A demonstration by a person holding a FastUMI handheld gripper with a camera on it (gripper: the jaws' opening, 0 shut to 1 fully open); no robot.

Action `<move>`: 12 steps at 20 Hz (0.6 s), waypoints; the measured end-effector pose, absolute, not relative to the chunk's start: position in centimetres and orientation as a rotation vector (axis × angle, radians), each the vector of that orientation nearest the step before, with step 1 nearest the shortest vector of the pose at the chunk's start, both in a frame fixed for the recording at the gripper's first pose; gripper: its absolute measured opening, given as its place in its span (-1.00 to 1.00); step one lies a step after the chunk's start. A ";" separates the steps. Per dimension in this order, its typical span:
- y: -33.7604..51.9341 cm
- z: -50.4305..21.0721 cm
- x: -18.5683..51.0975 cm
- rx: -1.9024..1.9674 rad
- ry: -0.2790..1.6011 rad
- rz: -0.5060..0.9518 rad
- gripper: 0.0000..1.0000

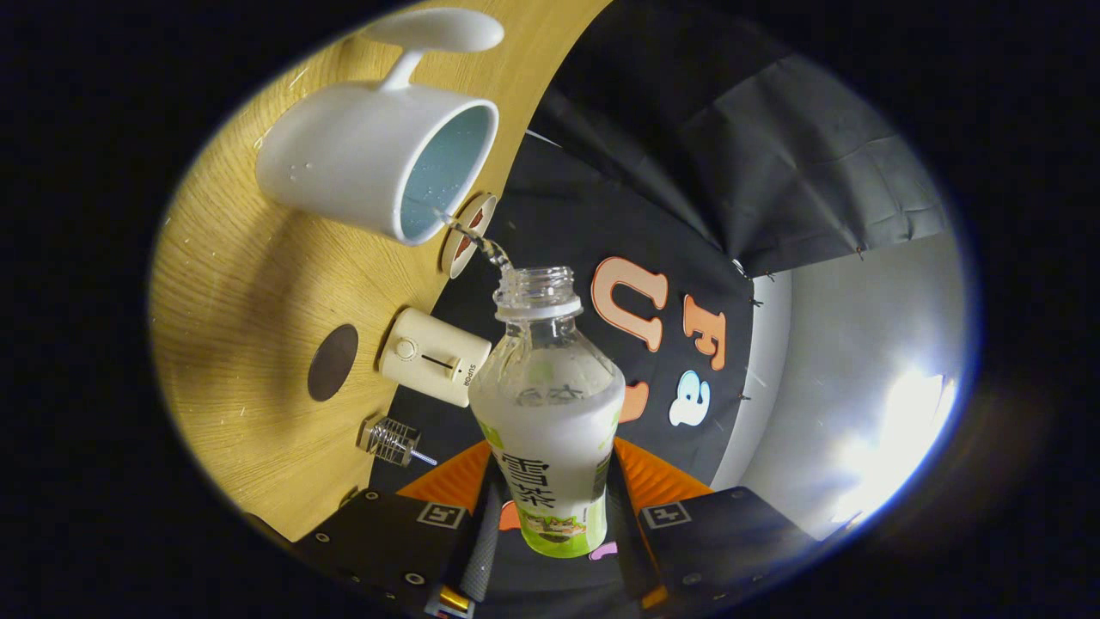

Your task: Take the bottle from table, then pour the juice into the cup, finally place the bottle on the coaster

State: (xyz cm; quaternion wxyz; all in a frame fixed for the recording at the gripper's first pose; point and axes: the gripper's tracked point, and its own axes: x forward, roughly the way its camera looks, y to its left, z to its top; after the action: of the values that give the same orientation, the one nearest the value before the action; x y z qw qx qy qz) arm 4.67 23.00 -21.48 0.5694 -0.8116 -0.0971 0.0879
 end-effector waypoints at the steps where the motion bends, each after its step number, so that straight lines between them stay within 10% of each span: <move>1: 23.0 -21.4 4.6 -1.911 -0.233 0.206 0.19; 12: 24.2 -20.6 4.6 -1.981 -0.311 0.220 0.19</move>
State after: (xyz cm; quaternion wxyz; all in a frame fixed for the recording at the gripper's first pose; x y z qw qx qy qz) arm 4.59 24.23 -20.56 0.5329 -0.8310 -0.1302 0.0921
